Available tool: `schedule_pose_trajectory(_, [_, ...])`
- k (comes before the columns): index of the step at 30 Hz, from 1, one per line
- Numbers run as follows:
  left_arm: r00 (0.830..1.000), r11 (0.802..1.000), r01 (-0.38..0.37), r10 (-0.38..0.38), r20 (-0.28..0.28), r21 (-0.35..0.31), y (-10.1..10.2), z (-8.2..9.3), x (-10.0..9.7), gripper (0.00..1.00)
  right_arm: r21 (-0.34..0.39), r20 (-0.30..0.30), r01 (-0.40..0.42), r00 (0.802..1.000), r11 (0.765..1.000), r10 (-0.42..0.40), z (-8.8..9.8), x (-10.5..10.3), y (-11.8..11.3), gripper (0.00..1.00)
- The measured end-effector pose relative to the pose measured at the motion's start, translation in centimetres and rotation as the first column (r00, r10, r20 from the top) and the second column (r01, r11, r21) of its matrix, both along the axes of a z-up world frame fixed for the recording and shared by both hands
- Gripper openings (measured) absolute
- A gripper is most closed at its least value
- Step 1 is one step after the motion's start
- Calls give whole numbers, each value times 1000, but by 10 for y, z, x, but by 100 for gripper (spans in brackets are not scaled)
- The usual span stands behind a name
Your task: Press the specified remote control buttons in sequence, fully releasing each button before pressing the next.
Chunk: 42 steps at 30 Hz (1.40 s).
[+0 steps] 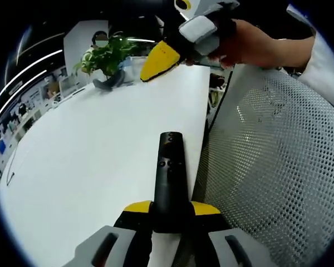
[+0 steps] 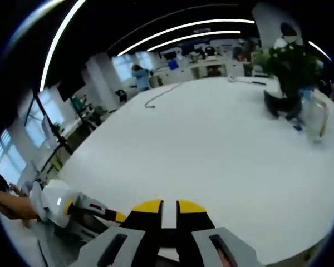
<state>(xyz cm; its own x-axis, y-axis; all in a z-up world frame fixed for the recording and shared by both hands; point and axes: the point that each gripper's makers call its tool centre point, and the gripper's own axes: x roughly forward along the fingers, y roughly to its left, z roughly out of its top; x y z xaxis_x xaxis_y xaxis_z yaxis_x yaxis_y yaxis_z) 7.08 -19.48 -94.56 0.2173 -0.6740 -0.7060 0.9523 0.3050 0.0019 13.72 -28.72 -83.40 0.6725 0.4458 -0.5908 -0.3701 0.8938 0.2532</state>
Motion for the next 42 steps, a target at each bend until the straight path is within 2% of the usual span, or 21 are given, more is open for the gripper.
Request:
schedule_pose_trajectory(4, [1000,1000,3,-3,6,5,0,0,-1,25,-53,55,23,998,998,-20,5,0,-15,10])
schedule_pose_trajectory(6, [1000,1000,1,-1,4,5,-1,0,0,25,-54,82,7,997,999,-2,6,-2,-17,16])
schedule_pose_trajectory(9, [1000,1000,0,0,2,2,-1,0,0,25,-52,82,12,997,999,-8,2,-2,-23,26])
schedule_pose_trajectory(12, [1000,1000,2,-2,4,5,-1,0,0,25,-52,126,22,992,998,-16,11,2,-27,28])
schedule_pose_trajectory(13, [1000,1000,1,-1,4,4,-1,0,0,25,-57,152,7,988,998,2,14,4,-27,31])
schedule_pose_trajectory(15, [1000,1000,1,-1,1,3,-1,0,1,25,-17,166,-10,986,1000,13,18,5,-28,37])
schedule_pose_trajectory(17, [1000,1000,1,-1,-1,0,-1,0,1,25,-18,179,-1,984,1000,4,19,7,-33,44])
schedule_pose_trajectory(19, [1000,1000,1,-1,0,0,-1,0,1,25,-34,225,25,974,999,-17,21,11,-41,50])
schedule_pose_trajectory(21, [1000,1000,2,-2,0,2,-1,0,1,25,-23,242,78,968,997,-70,19,16,-48,55])
schedule_pose_trajectory(22, [1000,1000,1,-1,-1,3,-1,0,1,25,-30,241,74,968,997,-64,20,16,-48,57])
schedule_pose_trajectory(25, [1000,1000,3,-3,-3,13,-1,0,2,25,-66,294,99,953,993,-75,25,18,-53,61])
schedule_pose_trajectory(29, [999,1000,-6,6,-33,2,-1,1,4,24,-90,322,114,943,989,-79,25,21,-55,78])
schedule_pose_trajectory(31, [1000,1000,6,-6,-23,16,-2,0,3,24,-101,332,119,940,988,-79,26,22,-56,80])
schedule_pose_trajectory(32, [999,998,46,-47,21,47,-1,-1,4,24,-99,339,121,937,988,-81,28,21,-57,80])
schedule_pose_trajectory(34, [1000,999,24,-23,-20,34,-3,0,4,24,-93,351,129,932,987,-89,30,22,-59,80])
schedule_pose_trajectory(38, [998,997,61,-60,-25,50,-4,-1,5,24,-72,358,147,927,987,-112,32,24,-63,86])
schedule_pose_trajectory(42, [997,996,69,-67,-36,58,-4,-1,5,23,-61,348,140,931,988,-110,31,24,-61,85])
